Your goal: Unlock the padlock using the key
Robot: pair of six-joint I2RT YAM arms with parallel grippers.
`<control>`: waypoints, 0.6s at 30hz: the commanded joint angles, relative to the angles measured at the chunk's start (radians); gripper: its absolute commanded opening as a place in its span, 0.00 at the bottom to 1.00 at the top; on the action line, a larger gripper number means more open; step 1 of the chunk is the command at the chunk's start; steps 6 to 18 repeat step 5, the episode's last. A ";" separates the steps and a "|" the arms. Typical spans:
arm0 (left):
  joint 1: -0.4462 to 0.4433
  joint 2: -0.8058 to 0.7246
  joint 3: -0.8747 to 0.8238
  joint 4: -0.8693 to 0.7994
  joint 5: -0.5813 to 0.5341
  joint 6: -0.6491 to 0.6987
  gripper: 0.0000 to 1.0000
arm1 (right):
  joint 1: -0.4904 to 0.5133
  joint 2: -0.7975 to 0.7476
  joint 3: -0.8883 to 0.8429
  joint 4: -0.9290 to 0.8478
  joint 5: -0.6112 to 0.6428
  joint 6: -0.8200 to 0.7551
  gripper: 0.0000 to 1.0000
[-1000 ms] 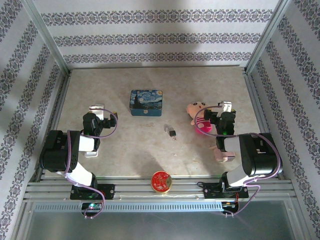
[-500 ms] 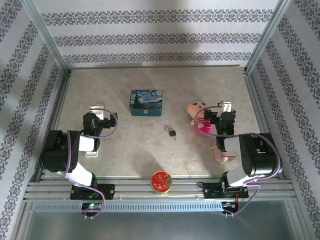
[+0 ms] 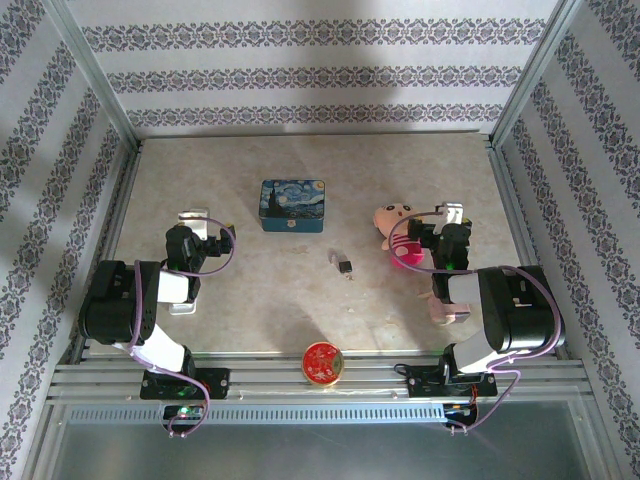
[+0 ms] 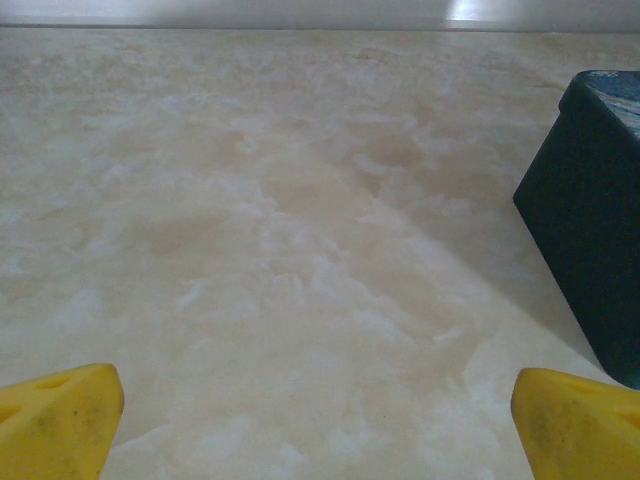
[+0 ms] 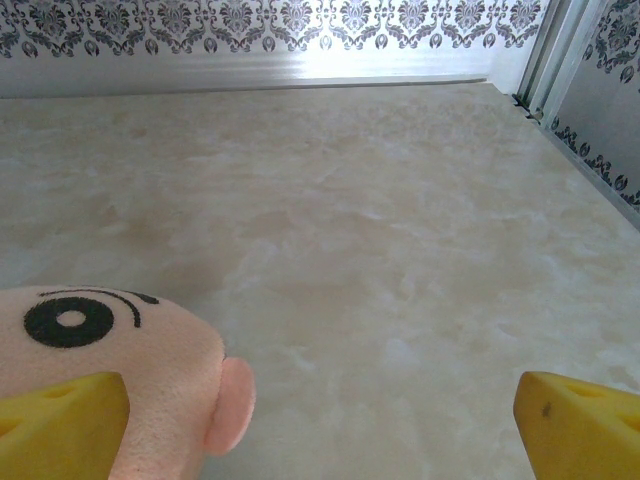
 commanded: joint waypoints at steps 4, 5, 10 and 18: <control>0.007 0.006 0.011 0.032 0.012 0.021 0.99 | 0.004 0.005 0.017 0.013 0.010 -0.008 0.98; 0.007 0.006 0.011 0.033 0.014 0.021 0.99 | 0.005 0.006 0.017 0.013 0.010 -0.007 0.98; 0.007 0.006 0.011 0.033 0.014 0.021 0.99 | 0.005 0.006 0.017 0.013 0.010 -0.007 0.98; 0.007 0.006 0.011 0.033 0.014 0.021 0.99 | 0.005 0.006 0.017 0.013 0.010 -0.007 0.98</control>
